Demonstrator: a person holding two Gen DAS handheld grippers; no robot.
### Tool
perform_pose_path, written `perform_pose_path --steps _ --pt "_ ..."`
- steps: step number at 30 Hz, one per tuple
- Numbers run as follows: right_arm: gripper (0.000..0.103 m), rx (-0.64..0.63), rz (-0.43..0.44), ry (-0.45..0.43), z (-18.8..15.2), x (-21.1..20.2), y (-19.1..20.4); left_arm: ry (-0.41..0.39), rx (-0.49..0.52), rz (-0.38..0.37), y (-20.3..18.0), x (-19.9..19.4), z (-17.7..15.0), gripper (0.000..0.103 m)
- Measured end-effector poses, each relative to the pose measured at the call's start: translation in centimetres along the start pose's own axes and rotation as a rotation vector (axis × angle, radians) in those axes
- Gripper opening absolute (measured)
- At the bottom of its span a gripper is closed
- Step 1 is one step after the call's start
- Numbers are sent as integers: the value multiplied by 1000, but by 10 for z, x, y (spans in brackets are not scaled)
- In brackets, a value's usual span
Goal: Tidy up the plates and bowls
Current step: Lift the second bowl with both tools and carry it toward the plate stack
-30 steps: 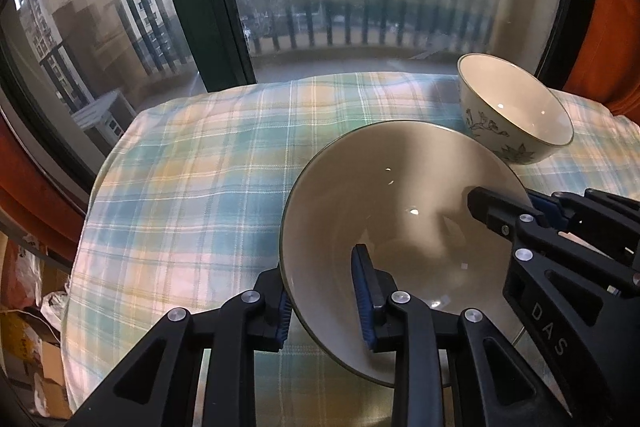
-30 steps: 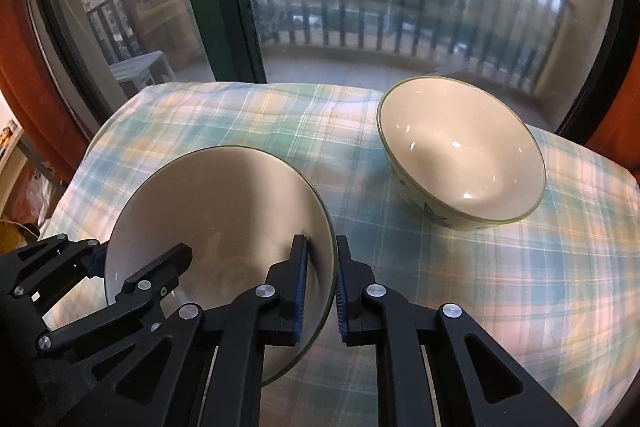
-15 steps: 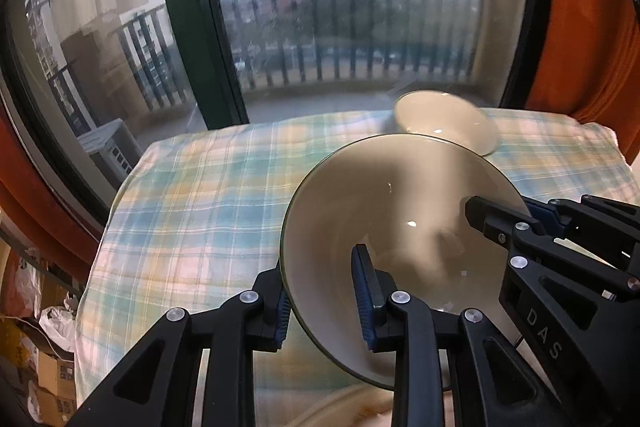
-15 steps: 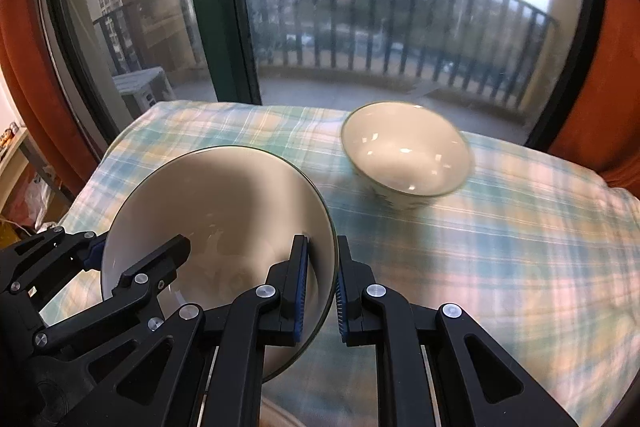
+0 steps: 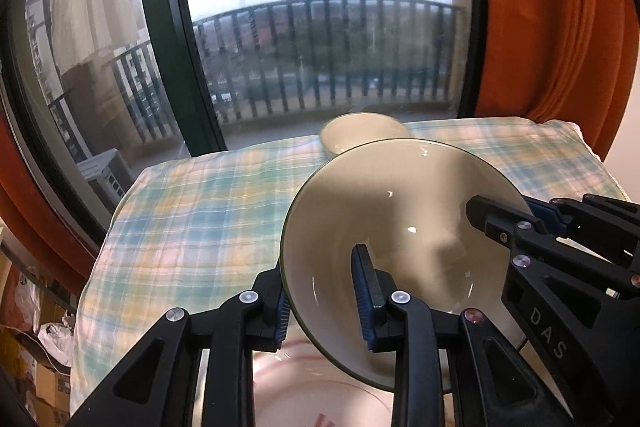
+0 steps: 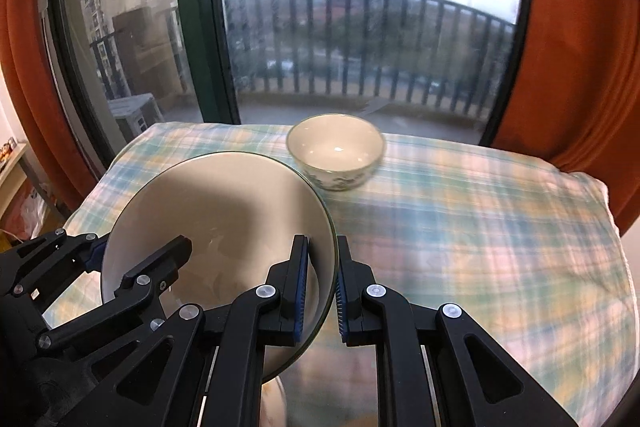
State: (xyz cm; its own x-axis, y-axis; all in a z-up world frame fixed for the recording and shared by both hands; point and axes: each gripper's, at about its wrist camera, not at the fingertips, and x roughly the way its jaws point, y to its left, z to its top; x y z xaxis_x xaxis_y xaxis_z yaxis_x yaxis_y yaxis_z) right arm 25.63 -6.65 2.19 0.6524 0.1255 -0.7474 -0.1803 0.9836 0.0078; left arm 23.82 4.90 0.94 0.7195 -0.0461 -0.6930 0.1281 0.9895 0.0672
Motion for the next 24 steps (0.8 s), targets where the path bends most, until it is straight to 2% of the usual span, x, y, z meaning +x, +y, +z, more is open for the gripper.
perform_pose_path --steps 4,8,14,18,24 --pt "15 4 3 -5 -17 -18 -15 -4 6 -7 -17 -11 -9 26" --pt "15 17 -4 -3 -30 -30 -31 -8 58 -6 -42 -20 -18 26" --pt "15 29 -29 -3 -52 -55 -55 18 81 -84 -71 -30 -31 26" --pt "15 14 -66 6 -69 -70 -65 4 105 -111 -86 -39 -40 26" --pt "15 45 -64 33 -89 -79 -80 14 137 -135 -104 -41 -52 26"
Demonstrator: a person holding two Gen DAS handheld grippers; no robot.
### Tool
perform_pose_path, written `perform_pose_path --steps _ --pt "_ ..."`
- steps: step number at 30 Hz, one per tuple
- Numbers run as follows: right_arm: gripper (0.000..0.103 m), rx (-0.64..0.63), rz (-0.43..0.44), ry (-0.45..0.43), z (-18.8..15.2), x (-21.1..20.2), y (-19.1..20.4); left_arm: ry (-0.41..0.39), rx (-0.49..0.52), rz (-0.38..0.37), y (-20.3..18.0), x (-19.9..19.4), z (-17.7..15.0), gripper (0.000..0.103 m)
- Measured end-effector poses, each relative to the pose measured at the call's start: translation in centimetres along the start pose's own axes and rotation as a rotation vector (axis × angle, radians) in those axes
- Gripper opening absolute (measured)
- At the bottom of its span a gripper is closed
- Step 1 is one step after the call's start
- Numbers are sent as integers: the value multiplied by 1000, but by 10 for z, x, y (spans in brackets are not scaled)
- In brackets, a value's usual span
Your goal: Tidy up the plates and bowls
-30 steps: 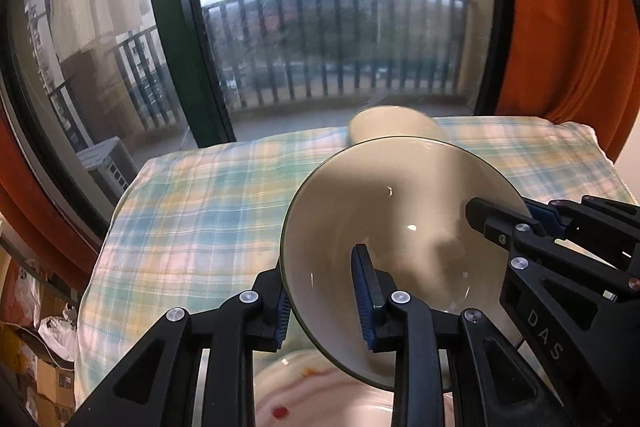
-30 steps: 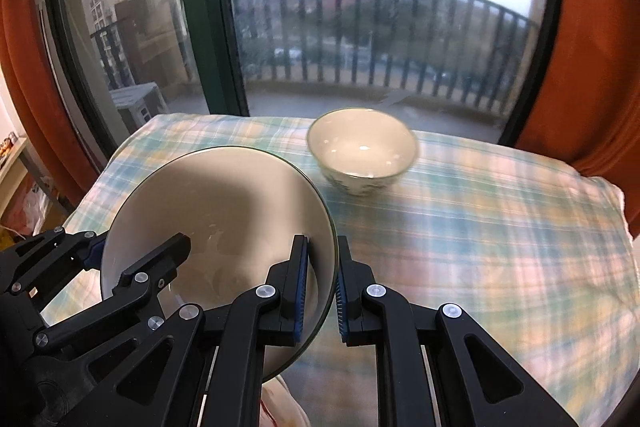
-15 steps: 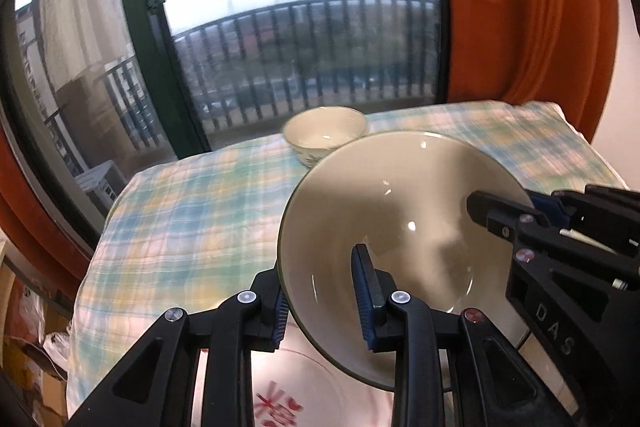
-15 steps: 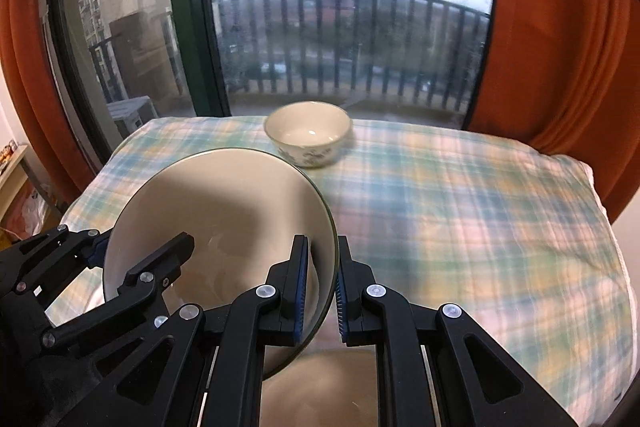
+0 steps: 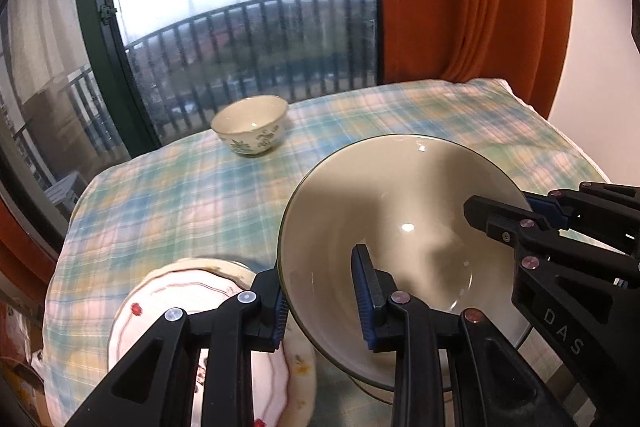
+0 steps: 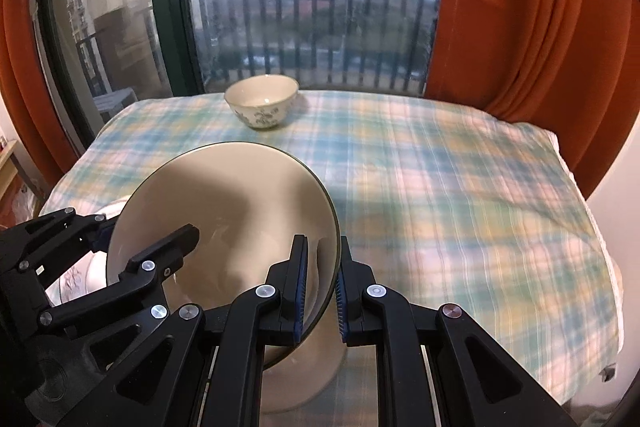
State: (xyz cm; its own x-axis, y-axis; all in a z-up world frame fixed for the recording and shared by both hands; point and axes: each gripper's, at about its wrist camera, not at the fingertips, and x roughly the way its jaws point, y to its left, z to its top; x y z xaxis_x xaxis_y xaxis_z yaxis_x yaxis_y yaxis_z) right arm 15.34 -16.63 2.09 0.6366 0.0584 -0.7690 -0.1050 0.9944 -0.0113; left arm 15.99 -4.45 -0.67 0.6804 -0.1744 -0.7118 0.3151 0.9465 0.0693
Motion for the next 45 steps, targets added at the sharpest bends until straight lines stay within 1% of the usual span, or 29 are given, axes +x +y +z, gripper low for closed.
perform_pose_path --steps 3,10,15,20,22,25,26,27,29,32,33,34,36,38,40,45 --pt "15 13 5 15 -9 1 -5 25 10 -8 -5 6 -6 26" --pt "16 18 24 70 -30 18 -8 81 25 -15 -11 19 -24 26" --pt "16 17 25 83 -39 25 -9 112 30 -30 -15 27 -33 26" --pt "16 -5 -6 55 -42 23 -6 93 37 -17 -19 25 -36 26" --pt "20 -24 -24 42 -46 23 -3 75 33 -13 -20 23 -38 26" --pt "26 -67 -97 26 -51 27 5 63 25 -7 -20 26 -43 28" --pt "30 -61 -87 39 -52 29 4 59 26 -5 -20 26 -43 28" --pt "30 -57 -81 43 -53 30 3 59 24 -5 -19 26 -44 30" --pt "33 -58 -77 34 -54 29 3 63 11 -15 -17 26 -43 30" --pt "33 -51 -75 41 -53 29 3 60 -5 -17 -14 25 -43 33" --pt "34 -51 -74 41 -53 28 3 60 -11 -16 -12 25 -42 36" --pt "36 -50 -73 41 -53 28 2 60 -20 -16 -10 25 -42 38" --pt "45 -47 -81 38 -52 28 2 51 -32 -23 -5 23 -41 40" --pt "62 -35 -93 28 -50 26 -1 36 -45 -20 1 20 -40 45" --pt "66 -25 -96 15 -46 23 -3 14 -62 0 8 16 -36 55" --pt "68 -20 -79 -21 -30 17 -2 -37 -74 37 20 6 -22 65"
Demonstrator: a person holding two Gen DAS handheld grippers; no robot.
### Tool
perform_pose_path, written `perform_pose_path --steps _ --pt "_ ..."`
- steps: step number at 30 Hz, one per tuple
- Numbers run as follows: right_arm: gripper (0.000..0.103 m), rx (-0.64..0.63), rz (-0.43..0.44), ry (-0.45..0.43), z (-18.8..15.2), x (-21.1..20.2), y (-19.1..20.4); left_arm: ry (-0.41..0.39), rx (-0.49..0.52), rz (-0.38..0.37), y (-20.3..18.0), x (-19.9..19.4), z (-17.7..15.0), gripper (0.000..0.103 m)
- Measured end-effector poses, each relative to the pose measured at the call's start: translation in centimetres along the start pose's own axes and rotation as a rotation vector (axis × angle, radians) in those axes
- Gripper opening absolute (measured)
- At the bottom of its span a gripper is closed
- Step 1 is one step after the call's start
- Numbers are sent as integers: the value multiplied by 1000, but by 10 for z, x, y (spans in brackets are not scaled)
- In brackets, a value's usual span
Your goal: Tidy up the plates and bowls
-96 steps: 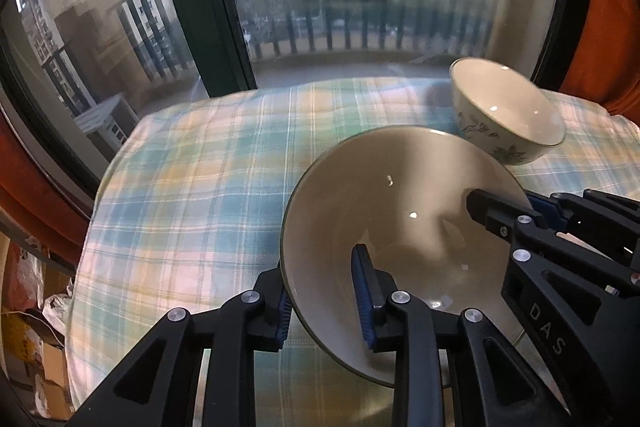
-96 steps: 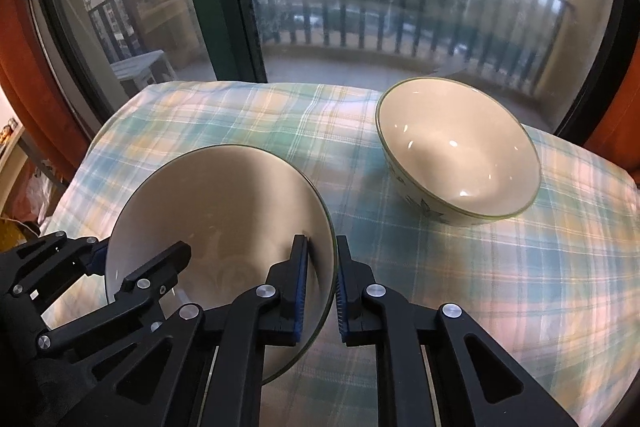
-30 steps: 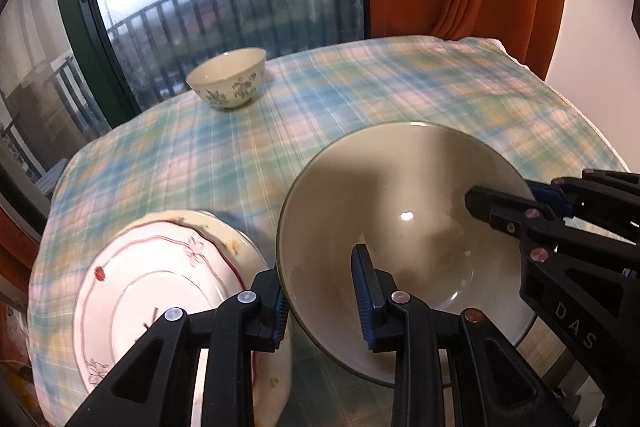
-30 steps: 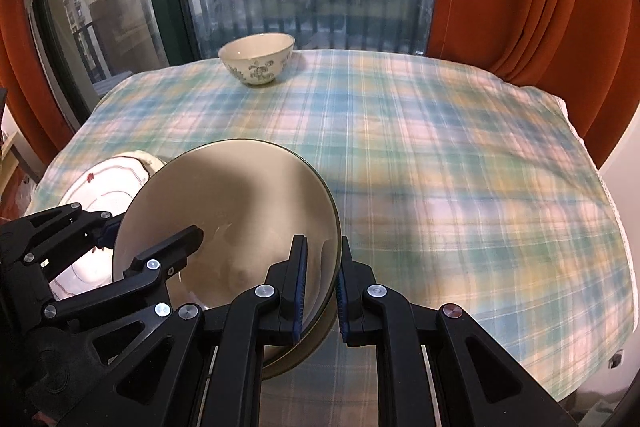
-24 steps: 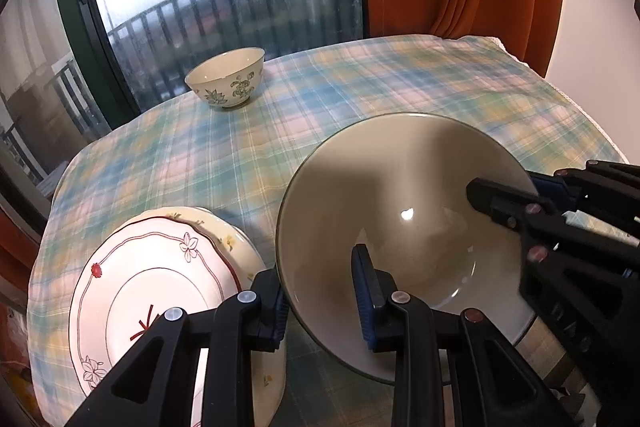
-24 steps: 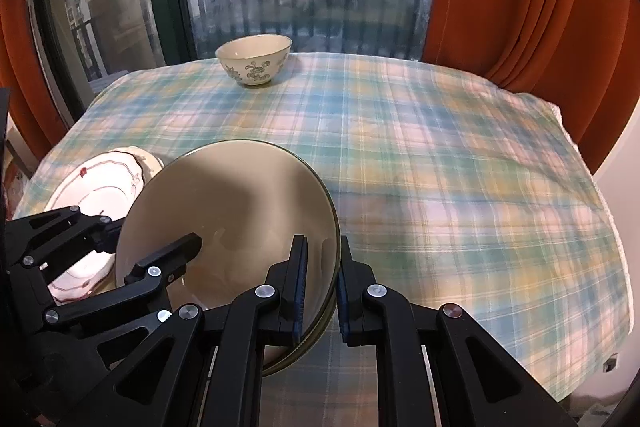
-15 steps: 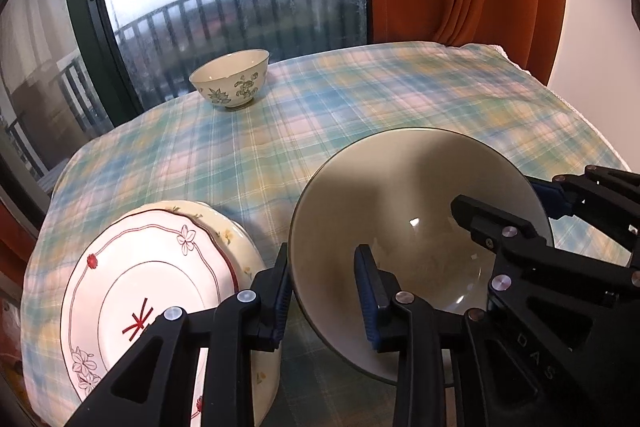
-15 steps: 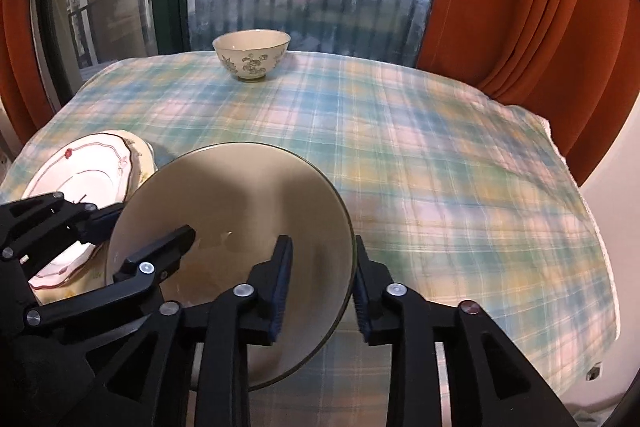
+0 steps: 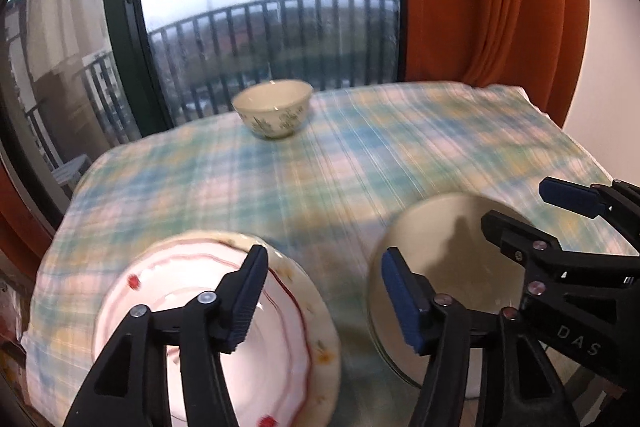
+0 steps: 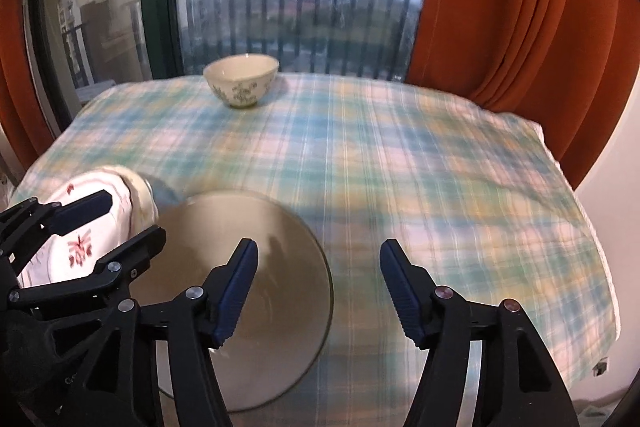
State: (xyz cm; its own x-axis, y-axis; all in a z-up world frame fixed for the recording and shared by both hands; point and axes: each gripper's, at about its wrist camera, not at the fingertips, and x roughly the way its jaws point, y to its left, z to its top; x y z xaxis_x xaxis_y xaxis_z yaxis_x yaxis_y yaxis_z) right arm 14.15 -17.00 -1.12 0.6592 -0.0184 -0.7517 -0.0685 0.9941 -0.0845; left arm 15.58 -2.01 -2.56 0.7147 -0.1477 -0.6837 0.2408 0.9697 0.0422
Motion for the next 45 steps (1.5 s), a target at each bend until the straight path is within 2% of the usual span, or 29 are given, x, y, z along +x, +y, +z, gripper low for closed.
perform_pose_path --steps 7,15,23,27,35,38,42,45 --pt "68 1 45 -32 29 0 2 -15 -38 34 19 2 24 77" --pt "68 6 95 -37 67 14 2 -37 -63 66 37 15 58 80" --pt "68 38 142 -44 112 45 -4 -60 -91 112 52 42 93 80" --pt "68 25 169 -42 133 65 -2 -93 -146 140 62 59 111 80" --pt "68 19 183 -65 170 103 1 -93 -168 183 73 94 137 79" --pt "68 34 204 -68 180 120 1 -81 -184 196 80 114 144 78" --pt "68 60 226 -68 196 147 2 -36 -230 192 92 151 156 70" --pt "68 83 247 -53 209 172 4 -19 -197 197 92 169 163 70"
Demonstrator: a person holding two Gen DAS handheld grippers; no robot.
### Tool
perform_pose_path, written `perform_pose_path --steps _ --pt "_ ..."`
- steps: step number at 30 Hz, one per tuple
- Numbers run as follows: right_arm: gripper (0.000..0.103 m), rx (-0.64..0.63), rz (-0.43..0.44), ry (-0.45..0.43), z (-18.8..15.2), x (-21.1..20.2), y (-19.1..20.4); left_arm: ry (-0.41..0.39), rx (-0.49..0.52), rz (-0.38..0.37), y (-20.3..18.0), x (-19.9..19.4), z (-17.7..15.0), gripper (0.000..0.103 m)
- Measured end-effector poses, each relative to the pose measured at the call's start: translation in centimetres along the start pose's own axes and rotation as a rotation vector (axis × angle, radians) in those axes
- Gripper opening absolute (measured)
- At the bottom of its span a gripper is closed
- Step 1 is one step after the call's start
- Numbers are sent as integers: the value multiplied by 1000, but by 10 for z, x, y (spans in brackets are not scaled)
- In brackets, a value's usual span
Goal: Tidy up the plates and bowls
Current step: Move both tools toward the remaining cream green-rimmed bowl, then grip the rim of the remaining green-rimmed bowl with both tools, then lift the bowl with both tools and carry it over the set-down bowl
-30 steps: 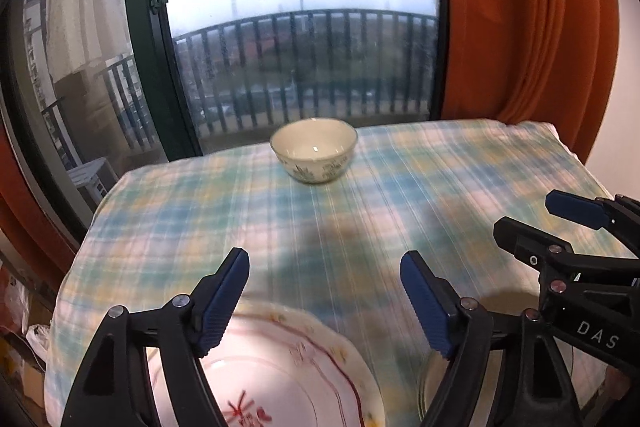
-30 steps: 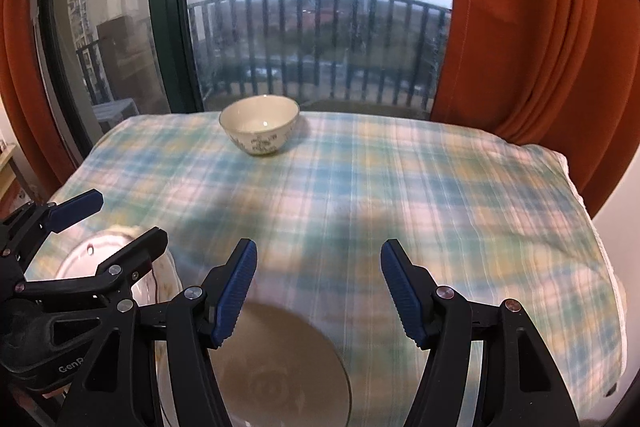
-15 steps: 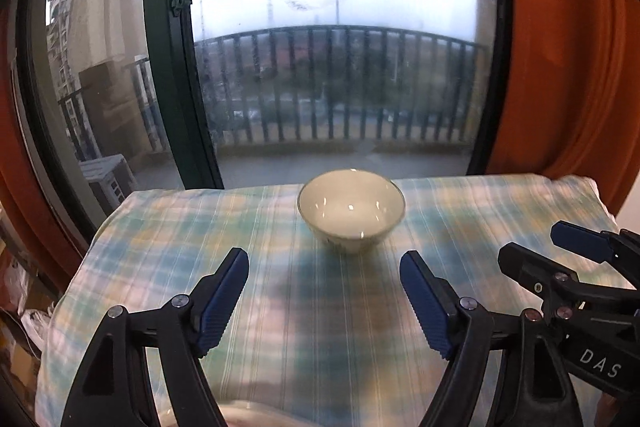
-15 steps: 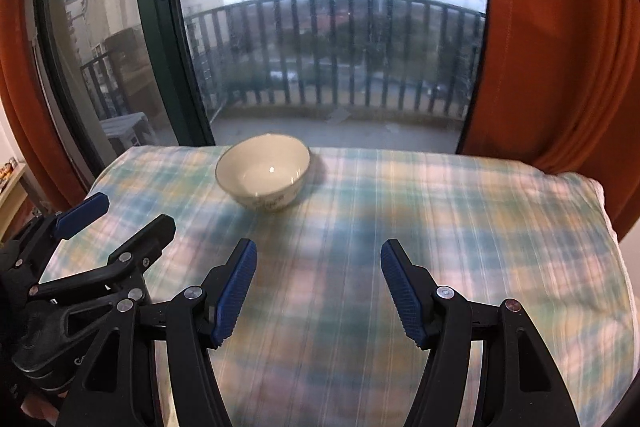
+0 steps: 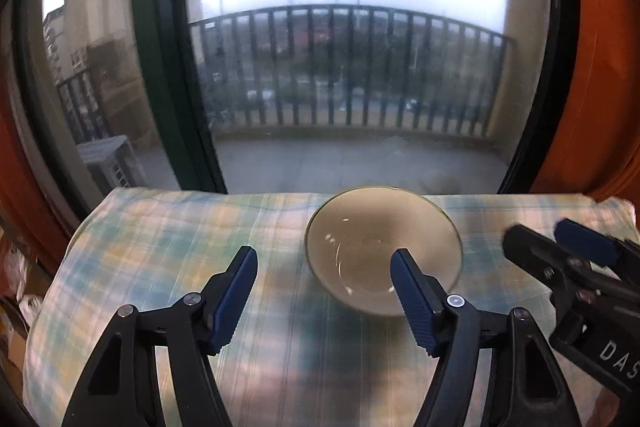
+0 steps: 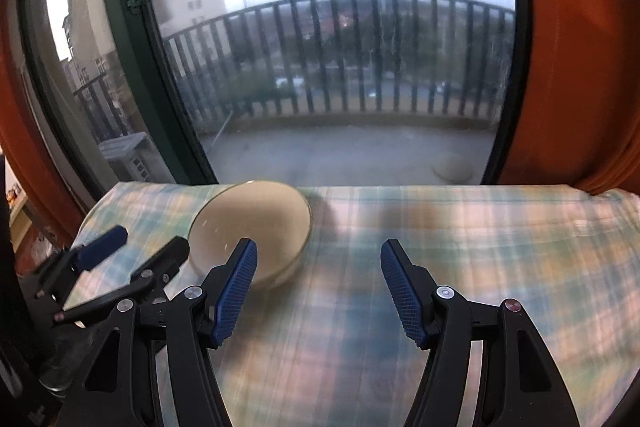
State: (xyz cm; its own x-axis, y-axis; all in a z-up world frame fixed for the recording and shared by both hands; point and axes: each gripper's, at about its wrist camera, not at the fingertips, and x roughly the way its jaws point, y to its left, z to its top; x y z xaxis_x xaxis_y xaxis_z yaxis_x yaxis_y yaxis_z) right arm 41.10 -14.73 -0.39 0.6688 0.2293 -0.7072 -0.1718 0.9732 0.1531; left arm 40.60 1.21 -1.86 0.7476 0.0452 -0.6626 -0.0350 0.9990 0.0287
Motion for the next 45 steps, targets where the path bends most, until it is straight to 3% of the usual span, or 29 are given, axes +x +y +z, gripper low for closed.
perform_pose_path --steps 10,20,25,31,38,42,45 --pt "63 5 23 25 9 58 10 -7 89 40 -19 29 2 65" --pt "45 -14 3 48 13 86 19 43 59 49 -11 55 2 58" --pt "32 -24 1 78 11 98 18 97 44 33 -9 70 -1 41" --pt "22 -43 -25 68 11 102 16 110 29 11 -12 71 -5 39" --pt "20 -16 -37 81 13 105 16 140 25 30 -16 73 -4 39" --pt "20 2 -16 94 14 100 17 195 -35 -37 -7 70 -5 38" --pt "20 19 -4 109 12 93 14 183 -5 -25 -15 60 -8 38"
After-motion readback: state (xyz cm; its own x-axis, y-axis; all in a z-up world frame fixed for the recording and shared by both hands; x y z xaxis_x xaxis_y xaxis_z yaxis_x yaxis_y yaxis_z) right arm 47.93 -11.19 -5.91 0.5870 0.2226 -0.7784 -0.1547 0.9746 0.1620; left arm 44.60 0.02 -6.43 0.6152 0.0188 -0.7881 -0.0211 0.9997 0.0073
